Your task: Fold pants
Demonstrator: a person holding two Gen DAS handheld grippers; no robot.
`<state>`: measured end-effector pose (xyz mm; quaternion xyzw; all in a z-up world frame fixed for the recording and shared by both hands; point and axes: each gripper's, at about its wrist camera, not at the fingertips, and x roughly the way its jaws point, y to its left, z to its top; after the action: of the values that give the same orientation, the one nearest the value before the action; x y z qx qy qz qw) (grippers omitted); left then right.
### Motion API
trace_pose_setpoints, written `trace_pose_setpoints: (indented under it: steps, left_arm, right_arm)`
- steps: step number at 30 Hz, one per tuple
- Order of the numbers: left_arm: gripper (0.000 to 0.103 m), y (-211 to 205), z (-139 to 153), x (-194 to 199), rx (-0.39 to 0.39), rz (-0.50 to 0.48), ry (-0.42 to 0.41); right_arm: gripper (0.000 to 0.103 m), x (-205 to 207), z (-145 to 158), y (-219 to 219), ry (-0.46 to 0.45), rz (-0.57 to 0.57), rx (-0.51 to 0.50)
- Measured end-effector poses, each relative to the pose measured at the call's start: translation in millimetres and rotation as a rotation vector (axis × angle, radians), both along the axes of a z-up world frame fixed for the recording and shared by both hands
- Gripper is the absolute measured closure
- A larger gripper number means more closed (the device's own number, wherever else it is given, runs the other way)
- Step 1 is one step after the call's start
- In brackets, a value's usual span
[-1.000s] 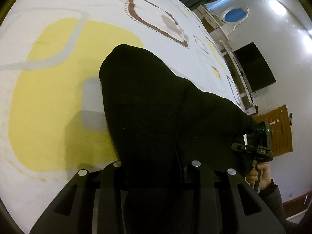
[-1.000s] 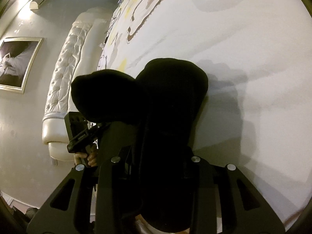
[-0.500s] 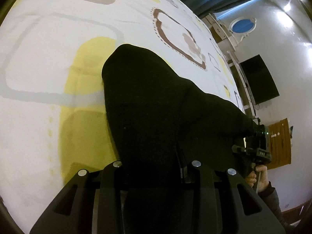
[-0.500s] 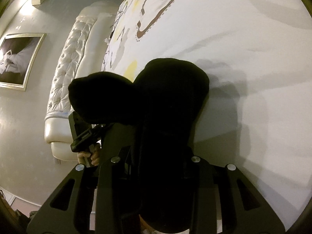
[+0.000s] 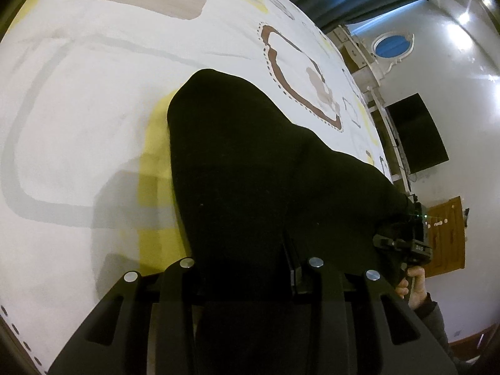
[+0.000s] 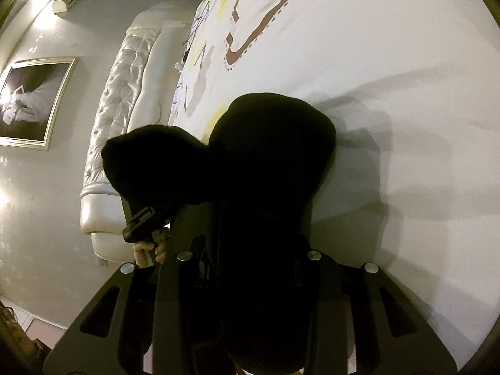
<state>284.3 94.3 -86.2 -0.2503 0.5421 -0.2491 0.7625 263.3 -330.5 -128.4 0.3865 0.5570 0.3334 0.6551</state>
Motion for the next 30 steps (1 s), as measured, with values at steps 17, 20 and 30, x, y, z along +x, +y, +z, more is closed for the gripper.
trace_pose_setpoints:
  steps: [17,20,30]
  left_arm:
    - [0.069,23.1,-2.3,-1.6,-0.023,0.011,0.011]
    - [0.069,23.2,-1.7,-1.1,-0.022,0.010,0.011]
    - [0.068,23.3,-0.7,-1.6,-0.024,0.011,0.011]
  right_arm:
    - [0.071,6.2,-5.2,-2.6,0.000,0.001,0.031]
    - [0.071,7.4,-5.5,-3.2,-0.001,0.002,0.035]
    - [0.071,7.9,-9.4,-8.3,-0.001,0.001,0.062]
